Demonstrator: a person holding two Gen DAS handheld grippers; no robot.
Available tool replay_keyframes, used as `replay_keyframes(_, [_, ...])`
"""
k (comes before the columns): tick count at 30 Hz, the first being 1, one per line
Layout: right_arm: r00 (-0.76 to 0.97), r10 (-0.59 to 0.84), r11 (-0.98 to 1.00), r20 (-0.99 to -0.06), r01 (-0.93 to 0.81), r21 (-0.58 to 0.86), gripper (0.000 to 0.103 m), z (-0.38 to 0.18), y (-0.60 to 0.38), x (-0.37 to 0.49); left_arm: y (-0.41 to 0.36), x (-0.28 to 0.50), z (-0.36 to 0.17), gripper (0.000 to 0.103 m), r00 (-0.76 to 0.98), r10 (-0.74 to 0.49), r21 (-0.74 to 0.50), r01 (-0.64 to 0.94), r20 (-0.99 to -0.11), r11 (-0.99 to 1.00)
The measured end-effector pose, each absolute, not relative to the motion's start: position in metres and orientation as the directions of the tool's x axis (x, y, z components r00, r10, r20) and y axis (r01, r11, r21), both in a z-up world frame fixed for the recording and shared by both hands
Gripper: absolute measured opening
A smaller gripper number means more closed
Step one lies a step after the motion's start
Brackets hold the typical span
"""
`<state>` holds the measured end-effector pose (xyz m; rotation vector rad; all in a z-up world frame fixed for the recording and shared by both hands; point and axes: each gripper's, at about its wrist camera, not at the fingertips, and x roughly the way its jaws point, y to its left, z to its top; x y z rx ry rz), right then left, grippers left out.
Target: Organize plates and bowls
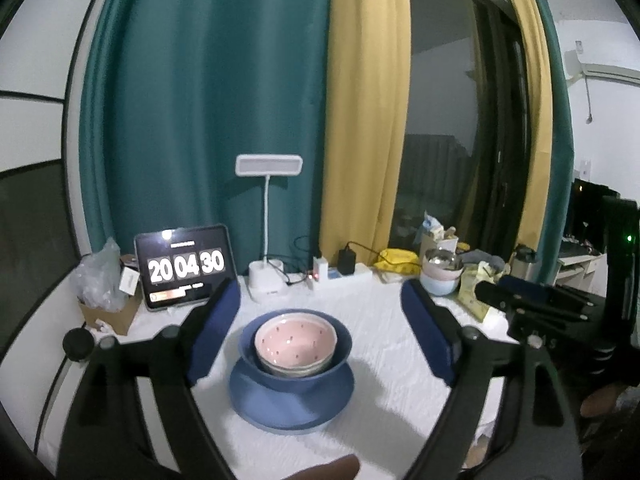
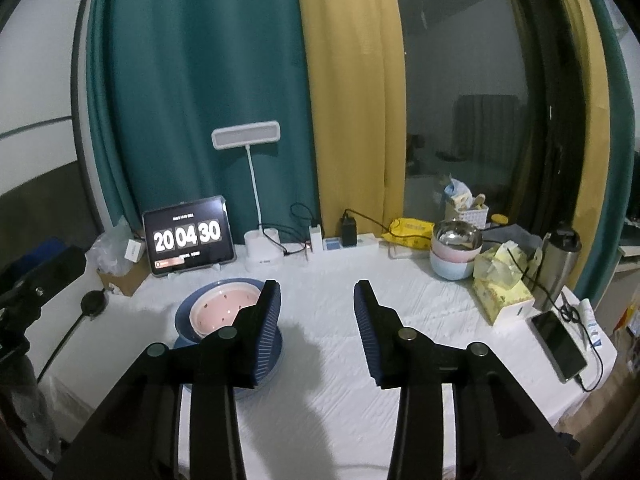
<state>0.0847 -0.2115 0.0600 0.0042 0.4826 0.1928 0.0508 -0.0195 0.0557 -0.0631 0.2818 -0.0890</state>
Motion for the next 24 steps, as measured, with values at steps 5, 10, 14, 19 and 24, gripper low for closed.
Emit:
replay_keyframes(5, [0.887,0.188,0.981,-0.422,-0.186,0.047,0.053,0.074,-0.216,0.073,-0.021,0.042,0.066,0.089,0.962,-0.08,-0.068,0.064,-0.262,0.996])
replay_keyframes(10, [0.902,0.184,0.983,-0.391,-0.18,0.048,0.055,0.086,-0.221,0.064,-0.023,0.032,0.075,0.092,0.969,-0.059,-0.061,0.045,-0.239,0.997])
replay_keyframes(14, [0.91,0.186,0.982,-0.372,-0.182,0.046,0.055,0.092,-0.222,0.058,-0.023,0.03,0.079,0.092,0.969,-0.048,-0.057,0.035,-0.242,0.998])
replay_keyframes(19, [0.916,0.192,0.981,-0.352,-0.19,0.041,0.055,0.099,-0.22,0.05,-0.021,0.024,0.086,0.092,0.975,-0.03,-0.049,0.02,-0.22,0.999])
replay_keyframes(24, [0.92,0.191,0.981,-0.341,-0.193,0.029,0.055,0.104,-0.219,0.045,-0.017,0.02,0.093,0.092,0.978,-0.021,-0.05,0.011,-0.207,0.999])
